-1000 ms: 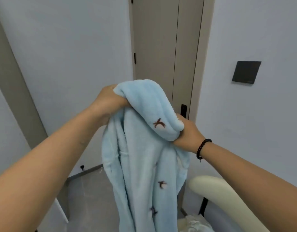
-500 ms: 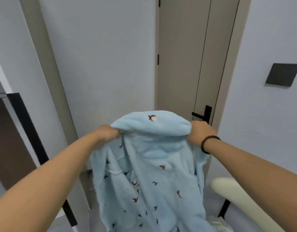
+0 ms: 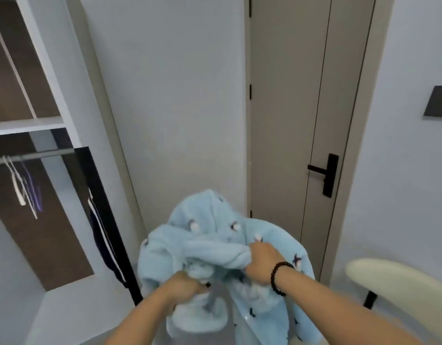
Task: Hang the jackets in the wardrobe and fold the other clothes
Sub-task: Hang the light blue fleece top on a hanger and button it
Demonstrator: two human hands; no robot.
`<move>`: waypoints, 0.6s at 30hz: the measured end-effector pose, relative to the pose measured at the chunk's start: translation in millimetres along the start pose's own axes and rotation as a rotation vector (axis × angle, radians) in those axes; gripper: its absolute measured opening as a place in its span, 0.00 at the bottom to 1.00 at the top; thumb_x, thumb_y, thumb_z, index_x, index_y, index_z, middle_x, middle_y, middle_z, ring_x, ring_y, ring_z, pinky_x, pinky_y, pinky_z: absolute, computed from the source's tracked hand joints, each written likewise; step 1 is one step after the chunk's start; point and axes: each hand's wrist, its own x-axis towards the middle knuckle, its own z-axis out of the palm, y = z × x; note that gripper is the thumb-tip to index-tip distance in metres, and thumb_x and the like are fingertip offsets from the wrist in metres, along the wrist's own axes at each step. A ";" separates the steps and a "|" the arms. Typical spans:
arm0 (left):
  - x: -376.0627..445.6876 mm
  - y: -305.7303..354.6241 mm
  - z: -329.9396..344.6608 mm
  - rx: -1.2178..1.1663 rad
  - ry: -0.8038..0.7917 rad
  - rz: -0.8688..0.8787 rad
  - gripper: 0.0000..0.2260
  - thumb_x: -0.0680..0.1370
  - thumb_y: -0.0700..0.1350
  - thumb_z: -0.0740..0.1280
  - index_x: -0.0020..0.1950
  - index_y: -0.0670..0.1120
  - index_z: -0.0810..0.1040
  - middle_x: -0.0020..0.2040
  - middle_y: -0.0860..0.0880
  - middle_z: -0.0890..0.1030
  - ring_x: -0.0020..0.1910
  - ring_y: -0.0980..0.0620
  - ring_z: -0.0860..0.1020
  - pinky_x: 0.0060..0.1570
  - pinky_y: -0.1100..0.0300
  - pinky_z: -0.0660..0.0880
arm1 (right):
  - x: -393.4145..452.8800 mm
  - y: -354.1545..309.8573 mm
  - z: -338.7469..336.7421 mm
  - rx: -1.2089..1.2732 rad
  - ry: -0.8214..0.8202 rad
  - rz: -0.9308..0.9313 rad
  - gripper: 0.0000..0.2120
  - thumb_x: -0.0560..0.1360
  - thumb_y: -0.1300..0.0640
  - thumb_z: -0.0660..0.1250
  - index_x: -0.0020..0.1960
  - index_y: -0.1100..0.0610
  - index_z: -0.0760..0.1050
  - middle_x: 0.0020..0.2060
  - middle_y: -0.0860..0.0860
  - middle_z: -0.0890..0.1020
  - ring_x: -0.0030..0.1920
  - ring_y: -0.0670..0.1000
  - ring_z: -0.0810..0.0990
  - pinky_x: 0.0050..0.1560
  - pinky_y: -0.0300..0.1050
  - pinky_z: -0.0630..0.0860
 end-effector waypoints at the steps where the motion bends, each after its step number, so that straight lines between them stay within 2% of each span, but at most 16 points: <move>1: -2.5 -21.6 -7.4 -0.122 -0.072 -0.217 0.11 0.65 0.42 0.74 0.46 0.42 0.80 0.42 0.45 0.82 0.40 0.47 0.78 0.43 0.56 0.74 | -3.0 6.3 17.6 0.011 -0.105 0.067 0.04 0.72 0.59 0.62 0.38 0.54 0.71 0.40 0.52 0.80 0.41 0.52 0.78 0.36 0.40 0.71; 2: -2.8 -33.2 -19.1 -0.254 -0.043 -0.310 0.14 0.64 0.40 0.75 0.47 0.39 0.80 0.41 0.41 0.83 0.40 0.43 0.80 0.43 0.55 0.76 | 0.4 9.6 21.7 0.032 -0.105 0.093 0.06 0.72 0.59 0.60 0.36 0.54 0.69 0.36 0.51 0.78 0.38 0.52 0.76 0.34 0.39 0.69; 3: -5.0 -32.9 -37.4 -0.350 0.038 -0.321 0.13 0.66 0.39 0.75 0.48 0.37 0.81 0.40 0.40 0.84 0.40 0.42 0.81 0.42 0.53 0.78 | 6.7 8.2 16.5 0.046 -0.065 0.097 0.07 0.72 0.60 0.60 0.35 0.54 0.70 0.35 0.51 0.77 0.36 0.52 0.75 0.34 0.39 0.68; 5: -9.8 -23.1 -69.8 -0.433 0.224 -0.248 0.09 0.72 0.39 0.73 0.50 0.37 0.80 0.39 0.40 0.84 0.39 0.42 0.81 0.36 0.55 0.78 | 16.6 -8.9 -1.8 0.061 0.034 0.063 0.07 0.73 0.59 0.60 0.37 0.55 0.73 0.38 0.54 0.80 0.39 0.55 0.77 0.37 0.40 0.68; 9: -24.1 2.5 -117.6 -0.651 0.333 -0.137 0.12 0.72 0.46 0.74 0.52 0.42 0.81 0.47 0.40 0.84 0.48 0.40 0.82 0.52 0.45 0.79 | 29.9 -58.3 -32.7 0.403 0.237 0.014 0.08 0.70 0.63 0.61 0.33 0.55 0.72 0.32 0.50 0.78 0.36 0.53 0.75 0.33 0.42 0.71; 10: -30.0 4.7 -123.3 -0.679 0.373 -0.109 0.13 0.71 0.47 0.75 0.52 0.43 0.81 0.47 0.41 0.84 0.48 0.41 0.82 0.52 0.46 0.80 | 30.0 -70.8 -35.0 0.473 0.283 -0.029 0.08 0.70 0.62 0.61 0.34 0.55 0.72 0.32 0.49 0.78 0.35 0.52 0.75 0.34 0.43 0.72; 12: -41.8 0.2 -123.2 -0.735 0.447 -0.086 0.13 0.71 0.48 0.75 0.52 0.45 0.81 0.45 0.45 0.84 0.45 0.45 0.82 0.44 0.52 0.80 | 29.0 -89.4 -26.8 0.575 0.327 -0.113 0.08 0.70 0.61 0.63 0.34 0.52 0.72 0.32 0.48 0.78 0.34 0.49 0.75 0.34 0.43 0.71; 14: -55.0 -11.3 -113.1 -0.828 0.379 -0.204 0.12 0.73 0.48 0.74 0.53 0.44 0.82 0.45 0.44 0.85 0.42 0.46 0.83 0.38 0.56 0.77 | 25.5 -95.0 2.3 0.527 0.210 -0.121 0.08 0.71 0.59 0.64 0.35 0.50 0.72 0.31 0.46 0.77 0.33 0.47 0.73 0.30 0.38 0.67; 15: -60.9 -17.4 -107.4 -0.913 0.286 -0.303 0.12 0.74 0.48 0.72 0.52 0.42 0.82 0.44 0.42 0.85 0.40 0.44 0.83 0.39 0.54 0.78 | 23.8 -93.1 21.5 0.488 0.053 -0.064 0.05 0.72 0.59 0.64 0.38 0.51 0.73 0.32 0.46 0.76 0.32 0.47 0.72 0.28 0.36 0.66; 17: -72.5 -24.8 -99.9 -1.005 0.175 -0.429 0.13 0.76 0.48 0.70 0.51 0.38 0.82 0.45 0.38 0.85 0.40 0.40 0.84 0.45 0.48 0.79 | 16.7 -91.8 53.9 0.451 -0.289 0.118 0.02 0.72 0.61 0.65 0.44 0.57 0.75 0.34 0.50 0.76 0.32 0.49 0.72 0.31 0.36 0.66; 18: -74.6 -28.3 -100.2 -1.002 0.167 -0.430 0.14 0.76 0.48 0.70 0.52 0.37 0.82 0.46 0.37 0.84 0.42 0.39 0.84 0.48 0.46 0.79 | 14.9 -93.3 64.9 0.453 -0.375 0.151 0.02 0.72 0.63 0.65 0.45 0.59 0.75 0.35 0.52 0.75 0.33 0.51 0.72 0.33 0.38 0.67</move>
